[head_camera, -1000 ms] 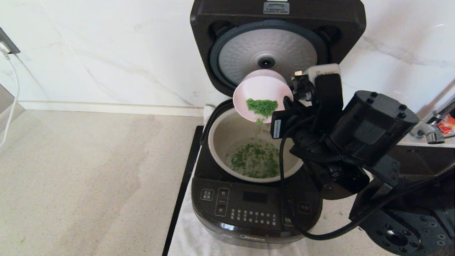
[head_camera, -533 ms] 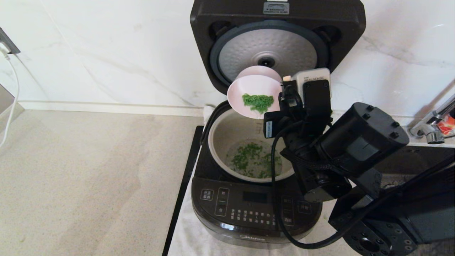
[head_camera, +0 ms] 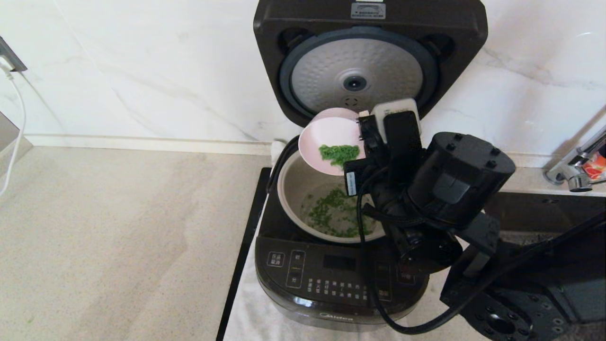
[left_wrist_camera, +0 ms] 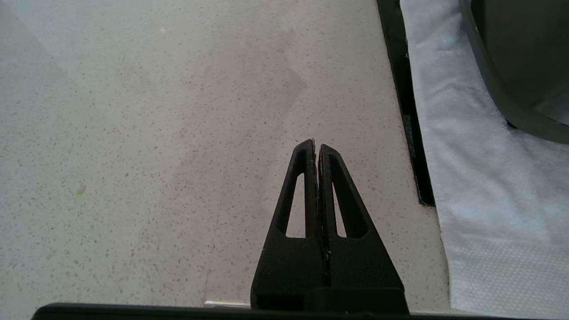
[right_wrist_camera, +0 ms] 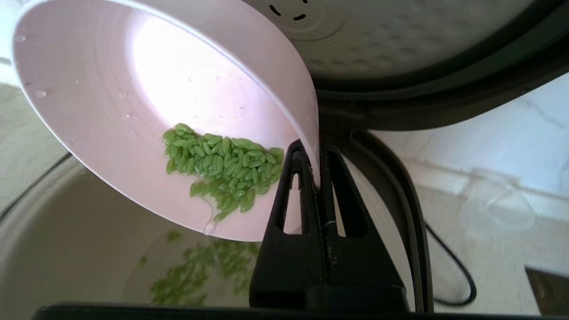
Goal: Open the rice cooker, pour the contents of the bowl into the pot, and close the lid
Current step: Pour the water from the bowl into the rice cooker, then fill a bowl with water from the tap
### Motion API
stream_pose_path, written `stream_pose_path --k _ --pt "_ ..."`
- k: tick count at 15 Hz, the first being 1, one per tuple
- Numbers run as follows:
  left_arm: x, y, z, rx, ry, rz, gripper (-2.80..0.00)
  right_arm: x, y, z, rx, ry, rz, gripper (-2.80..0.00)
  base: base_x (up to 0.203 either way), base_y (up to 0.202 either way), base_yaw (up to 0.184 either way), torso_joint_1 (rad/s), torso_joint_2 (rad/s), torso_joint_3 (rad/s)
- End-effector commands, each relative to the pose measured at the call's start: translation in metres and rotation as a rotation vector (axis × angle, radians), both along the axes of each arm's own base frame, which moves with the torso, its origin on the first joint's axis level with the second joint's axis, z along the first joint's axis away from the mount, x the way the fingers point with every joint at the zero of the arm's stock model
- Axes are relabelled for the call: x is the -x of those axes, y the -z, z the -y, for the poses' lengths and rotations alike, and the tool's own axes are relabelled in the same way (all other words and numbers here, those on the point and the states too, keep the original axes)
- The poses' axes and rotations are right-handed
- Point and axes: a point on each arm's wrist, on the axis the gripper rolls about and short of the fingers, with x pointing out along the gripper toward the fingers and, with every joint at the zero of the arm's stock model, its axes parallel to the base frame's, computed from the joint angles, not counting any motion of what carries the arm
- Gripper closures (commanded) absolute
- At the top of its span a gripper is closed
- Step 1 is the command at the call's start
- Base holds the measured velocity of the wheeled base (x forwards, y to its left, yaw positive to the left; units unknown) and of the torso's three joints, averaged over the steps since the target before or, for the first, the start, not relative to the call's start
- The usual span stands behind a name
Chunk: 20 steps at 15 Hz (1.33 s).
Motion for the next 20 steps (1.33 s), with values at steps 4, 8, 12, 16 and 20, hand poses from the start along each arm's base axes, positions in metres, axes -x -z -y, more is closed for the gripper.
stream_pose_path --k 4,8,12,16,20 --pt "0.0 0.0 0.0 -0.001 0.0 0.0 0.0 0.015 -0.04 0.024 -0.028 -0.004 -0.258 0.0 0.0 0.0 0.0 0.0 0.0 0.0" --pt "0.0 0.0 0.0 -0.001 0.0 0.0 0.0 0.008 -0.077 0.062 -0.186 0.013 -0.46 0.0 0.0 0.0 0.0 0.0 0.0 0.0" --pt "0.0 0.0 0.0 -0.001 0.0 -0.001 0.0 0.006 -0.095 0.106 -0.295 0.043 -0.695 0.0 0.0 0.0 0.0 0.0 0.0 0.0" --pt "0.0 0.0 0.0 -0.001 0.0 0.0 0.0 0.025 -0.114 0.16 -0.407 0.016 -0.845 0.0 0.0 0.0 0.0 0.0 0.0 0.0" --pt "0.0 0.0 0.0 -0.001 0.0 -0.001 0.0 0.043 -0.117 0.194 -0.47 0.015 -0.95 0.0 0.0 0.0 0.0 0.0 0.0 0.0"
